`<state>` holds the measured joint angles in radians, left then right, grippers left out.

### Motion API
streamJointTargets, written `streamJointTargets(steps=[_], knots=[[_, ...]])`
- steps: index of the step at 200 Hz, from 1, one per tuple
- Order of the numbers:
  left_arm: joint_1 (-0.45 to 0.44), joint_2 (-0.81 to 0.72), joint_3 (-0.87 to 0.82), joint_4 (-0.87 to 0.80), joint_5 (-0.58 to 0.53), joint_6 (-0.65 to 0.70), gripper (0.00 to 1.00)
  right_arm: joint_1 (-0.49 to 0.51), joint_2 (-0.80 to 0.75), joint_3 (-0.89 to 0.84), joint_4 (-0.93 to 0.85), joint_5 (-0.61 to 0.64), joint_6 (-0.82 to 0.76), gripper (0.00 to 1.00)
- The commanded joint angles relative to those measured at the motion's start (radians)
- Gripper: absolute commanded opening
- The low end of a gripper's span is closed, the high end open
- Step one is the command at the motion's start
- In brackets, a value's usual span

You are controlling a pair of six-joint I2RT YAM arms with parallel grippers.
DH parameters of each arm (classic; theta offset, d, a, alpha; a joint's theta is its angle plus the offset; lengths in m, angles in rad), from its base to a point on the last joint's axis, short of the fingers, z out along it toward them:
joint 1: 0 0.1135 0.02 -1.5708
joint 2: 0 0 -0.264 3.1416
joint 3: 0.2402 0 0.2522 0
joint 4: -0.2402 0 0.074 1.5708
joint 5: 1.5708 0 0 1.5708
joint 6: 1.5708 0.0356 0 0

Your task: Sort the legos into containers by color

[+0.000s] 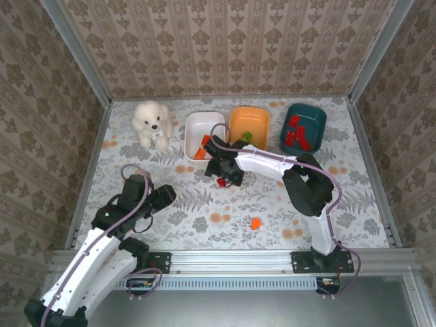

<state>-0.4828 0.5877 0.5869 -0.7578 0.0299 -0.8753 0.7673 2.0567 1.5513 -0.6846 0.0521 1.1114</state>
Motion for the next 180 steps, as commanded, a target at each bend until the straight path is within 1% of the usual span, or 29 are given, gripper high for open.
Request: streamJointTargets(steps=[1,30,57,61,83,104,129,147,164,180], knots=[[0.005,-0.013,0.022,-0.057,0.019,0.016,0.68,-0.004,0.047,0.033,-0.058,0.058,0.098,0.82],[0.007,-0.010,0.045,-0.068,0.027,0.037,0.68,-0.011,0.070,0.026,-0.074,0.061,0.137,0.72],[0.005,0.005,0.054,-0.049,0.046,0.051,0.68,-0.024,0.086,0.024,-0.055,0.065,0.126,0.58],[0.005,0.008,0.054,-0.045,0.049,0.053,0.68,-0.026,0.089,0.024,-0.056,0.065,0.124,0.55],[0.005,0.026,0.054,-0.021,0.067,0.069,0.67,-0.034,0.071,0.007,-0.056,0.068,0.109,0.33],[0.003,0.047,0.054,0.017,0.091,0.086,0.67,-0.034,-0.008,-0.039,-0.056,0.092,0.081,0.23],[-0.021,0.104,0.062,0.083,0.126,0.115,0.66,-0.051,-0.175,-0.115,-0.075,0.140,0.011,0.19],[-0.065,0.176,0.080,0.131,0.131,0.142,0.66,-0.107,-0.315,-0.151,-0.116,0.197,-0.088,0.18],[-0.122,0.269,0.112,0.169,0.123,0.174,0.66,-0.224,-0.422,-0.169,-0.137,0.216,-0.209,0.19],[-0.185,0.367,0.155,0.201,0.106,0.206,0.66,-0.360,-0.458,-0.154,-0.154,0.201,-0.341,0.18]])
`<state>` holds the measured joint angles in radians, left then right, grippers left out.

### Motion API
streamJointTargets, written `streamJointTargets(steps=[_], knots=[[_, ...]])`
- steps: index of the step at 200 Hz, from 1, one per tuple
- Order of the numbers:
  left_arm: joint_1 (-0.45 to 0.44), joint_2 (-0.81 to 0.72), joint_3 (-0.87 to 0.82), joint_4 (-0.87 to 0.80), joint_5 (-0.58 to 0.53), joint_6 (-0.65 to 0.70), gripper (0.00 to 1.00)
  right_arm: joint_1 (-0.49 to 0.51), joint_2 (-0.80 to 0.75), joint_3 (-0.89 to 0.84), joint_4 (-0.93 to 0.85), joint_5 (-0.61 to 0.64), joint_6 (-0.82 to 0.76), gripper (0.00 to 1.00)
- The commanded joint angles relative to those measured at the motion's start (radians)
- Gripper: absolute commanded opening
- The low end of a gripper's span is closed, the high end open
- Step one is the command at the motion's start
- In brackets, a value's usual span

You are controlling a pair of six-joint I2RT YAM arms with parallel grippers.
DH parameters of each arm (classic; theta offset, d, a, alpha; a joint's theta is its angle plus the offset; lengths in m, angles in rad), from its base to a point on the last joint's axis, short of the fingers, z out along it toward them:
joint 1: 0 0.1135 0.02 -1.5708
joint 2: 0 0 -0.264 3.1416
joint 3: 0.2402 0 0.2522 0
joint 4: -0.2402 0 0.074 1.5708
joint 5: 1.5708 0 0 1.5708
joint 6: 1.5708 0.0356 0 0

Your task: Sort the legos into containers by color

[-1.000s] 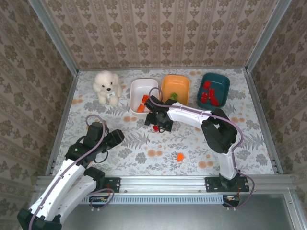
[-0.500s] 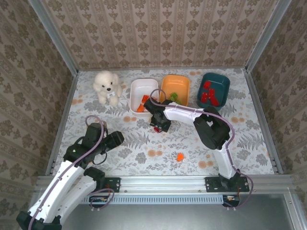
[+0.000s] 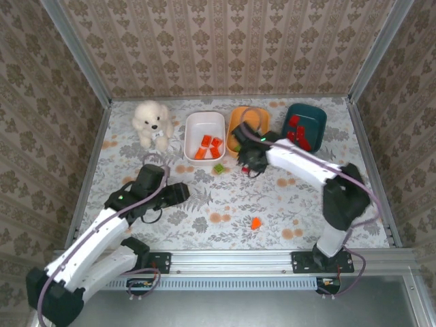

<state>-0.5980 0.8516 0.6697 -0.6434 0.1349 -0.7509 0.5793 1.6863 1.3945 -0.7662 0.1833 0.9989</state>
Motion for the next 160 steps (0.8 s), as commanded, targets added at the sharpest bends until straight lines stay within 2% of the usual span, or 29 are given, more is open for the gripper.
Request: streamJointTargets(steps=[1,15,34,68,113,144,160], knots=[[-0.073,0.109,0.075,0.089,0.001,0.083,0.66,-0.183,-0.088,0.005,-0.072,0.071,-0.236,0.18],[-0.115,0.197,0.118,0.114,-0.009,0.104,0.66,-0.297,-0.063,0.052,-0.070,0.062,-0.349,0.18],[-0.159,0.303,0.183,0.136,-0.010,0.129,0.66,-0.419,0.051,0.170,-0.087,0.077,-0.481,0.16],[-0.222,0.460,0.322,0.128,-0.007,0.194,0.66,-0.571,0.348,0.487,-0.185,0.058,-0.552,0.14],[-0.279,0.594,0.456,0.079,-0.015,0.279,0.66,-0.634,0.695,0.926,-0.373,0.102,-0.584,0.14],[-0.294,0.640,0.499,0.065,-0.021,0.290,0.67,-0.648,0.807,1.047,-0.390,0.118,-0.597,0.16],[-0.298,0.662,0.515,0.059,-0.018,0.297,0.67,-0.651,0.849,1.093,-0.400,0.126,-0.601,0.22]])
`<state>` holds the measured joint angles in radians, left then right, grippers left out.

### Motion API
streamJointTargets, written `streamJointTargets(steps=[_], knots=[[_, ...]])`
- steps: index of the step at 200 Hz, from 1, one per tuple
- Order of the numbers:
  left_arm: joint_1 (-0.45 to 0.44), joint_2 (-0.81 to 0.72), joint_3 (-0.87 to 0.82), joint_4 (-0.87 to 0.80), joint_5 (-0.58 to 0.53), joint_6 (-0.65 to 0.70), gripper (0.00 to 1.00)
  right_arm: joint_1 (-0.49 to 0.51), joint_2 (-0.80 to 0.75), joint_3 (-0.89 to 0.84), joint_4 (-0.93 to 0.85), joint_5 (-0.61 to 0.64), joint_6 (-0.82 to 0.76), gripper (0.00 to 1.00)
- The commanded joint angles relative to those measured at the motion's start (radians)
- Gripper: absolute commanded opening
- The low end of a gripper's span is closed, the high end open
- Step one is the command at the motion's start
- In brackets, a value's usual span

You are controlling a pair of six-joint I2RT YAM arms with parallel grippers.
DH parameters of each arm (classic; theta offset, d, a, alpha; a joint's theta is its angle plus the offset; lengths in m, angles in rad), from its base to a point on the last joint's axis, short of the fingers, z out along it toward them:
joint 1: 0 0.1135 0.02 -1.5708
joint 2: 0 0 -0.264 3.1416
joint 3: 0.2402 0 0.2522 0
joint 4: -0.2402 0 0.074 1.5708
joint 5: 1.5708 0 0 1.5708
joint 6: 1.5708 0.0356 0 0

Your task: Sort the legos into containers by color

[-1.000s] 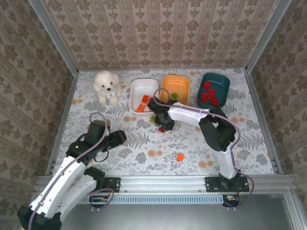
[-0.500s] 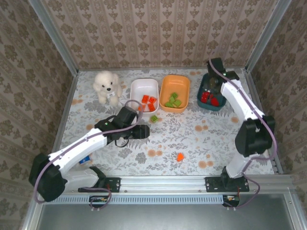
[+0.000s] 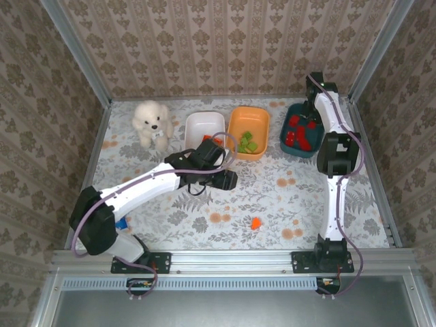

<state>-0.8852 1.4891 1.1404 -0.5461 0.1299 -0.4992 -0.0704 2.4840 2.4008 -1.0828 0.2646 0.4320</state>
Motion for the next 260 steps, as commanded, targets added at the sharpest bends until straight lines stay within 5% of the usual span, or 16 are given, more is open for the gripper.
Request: streamJointTargets(steps=[1,68,118,200,260], knots=[[-0.012,0.026,0.046,-0.040,-0.013,0.046,0.67,-0.001,0.054,0.089,-0.084,0.045,-0.034,0.23],[-0.084,0.165,0.162,-0.115,0.027,0.194,0.68,0.003,0.058,0.106,-0.074,0.002,-0.022,0.56],[-0.204,0.276,0.225,-0.158,0.039,0.319,0.73,0.026,-0.178,0.065,-0.022,-0.070,-0.023,0.62],[-0.360,0.410,0.286,-0.193,0.033,0.356,0.76,0.108,-0.974,-0.793,0.251,-0.231,0.082,0.67],[-0.406,0.508,0.332,-0.200,-0.027,0.327,0.75,0.108,-1.289,-1.010,0.176,-0.290,0.089,0.68]])
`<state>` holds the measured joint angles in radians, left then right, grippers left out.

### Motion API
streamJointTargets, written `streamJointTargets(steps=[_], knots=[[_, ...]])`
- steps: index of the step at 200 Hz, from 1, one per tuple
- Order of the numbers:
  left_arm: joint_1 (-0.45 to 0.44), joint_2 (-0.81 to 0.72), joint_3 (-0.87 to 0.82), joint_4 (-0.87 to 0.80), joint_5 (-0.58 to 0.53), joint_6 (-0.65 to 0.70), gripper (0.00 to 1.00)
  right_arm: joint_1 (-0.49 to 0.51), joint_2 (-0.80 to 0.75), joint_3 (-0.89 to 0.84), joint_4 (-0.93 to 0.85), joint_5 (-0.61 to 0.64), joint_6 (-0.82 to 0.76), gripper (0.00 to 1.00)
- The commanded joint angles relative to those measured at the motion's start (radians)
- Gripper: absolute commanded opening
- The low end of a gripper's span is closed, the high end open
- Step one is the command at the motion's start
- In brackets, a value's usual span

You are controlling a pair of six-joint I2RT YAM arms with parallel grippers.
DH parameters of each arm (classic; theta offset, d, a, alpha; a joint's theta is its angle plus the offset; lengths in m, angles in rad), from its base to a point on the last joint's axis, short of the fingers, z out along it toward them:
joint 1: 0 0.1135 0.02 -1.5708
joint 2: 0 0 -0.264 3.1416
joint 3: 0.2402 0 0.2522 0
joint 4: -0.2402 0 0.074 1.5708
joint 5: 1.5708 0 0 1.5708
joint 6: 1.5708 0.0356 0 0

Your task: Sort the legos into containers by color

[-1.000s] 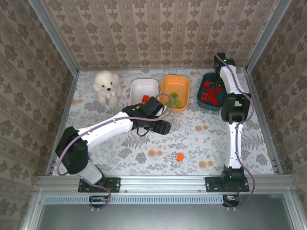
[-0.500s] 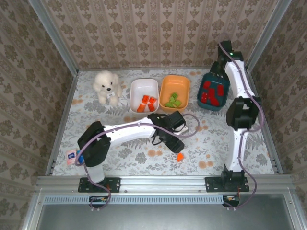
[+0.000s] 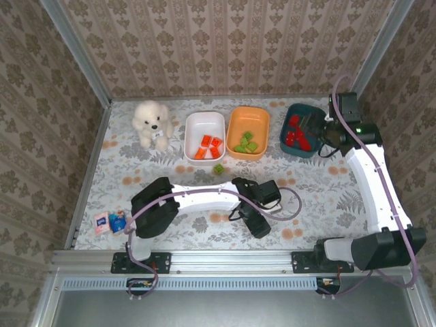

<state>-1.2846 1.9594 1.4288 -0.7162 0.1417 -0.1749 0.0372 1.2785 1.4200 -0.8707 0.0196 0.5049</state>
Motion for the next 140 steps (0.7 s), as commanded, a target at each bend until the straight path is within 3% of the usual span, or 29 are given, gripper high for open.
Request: streamJointTargets(steps=[1,40,103,140], knots=[[-0.007,0.039,0.045,-0.029,-0.040,0.002,0.75,0.000,-0.087,-0.031,-0.038,-0.045,0.015,0.68],[-0.012,0.104,0.080,-0.031,-0.079,-0.012,0.66,0.000,-0.157,-0.046,-0.085,-0.047,0.009,0.68],[-0.013,0.130,0.098,-0.032,-0.138,-0.014,0.34,-0.002,-0.169,-0.040,-0.105,-0.050,0.004,0.68],[0.021,0.062,0.114,-0.071,-0.202,-0.047,0.32,-0.002,-0.157,-0.023,-0.108,-0.061,-0.001,0.67]])
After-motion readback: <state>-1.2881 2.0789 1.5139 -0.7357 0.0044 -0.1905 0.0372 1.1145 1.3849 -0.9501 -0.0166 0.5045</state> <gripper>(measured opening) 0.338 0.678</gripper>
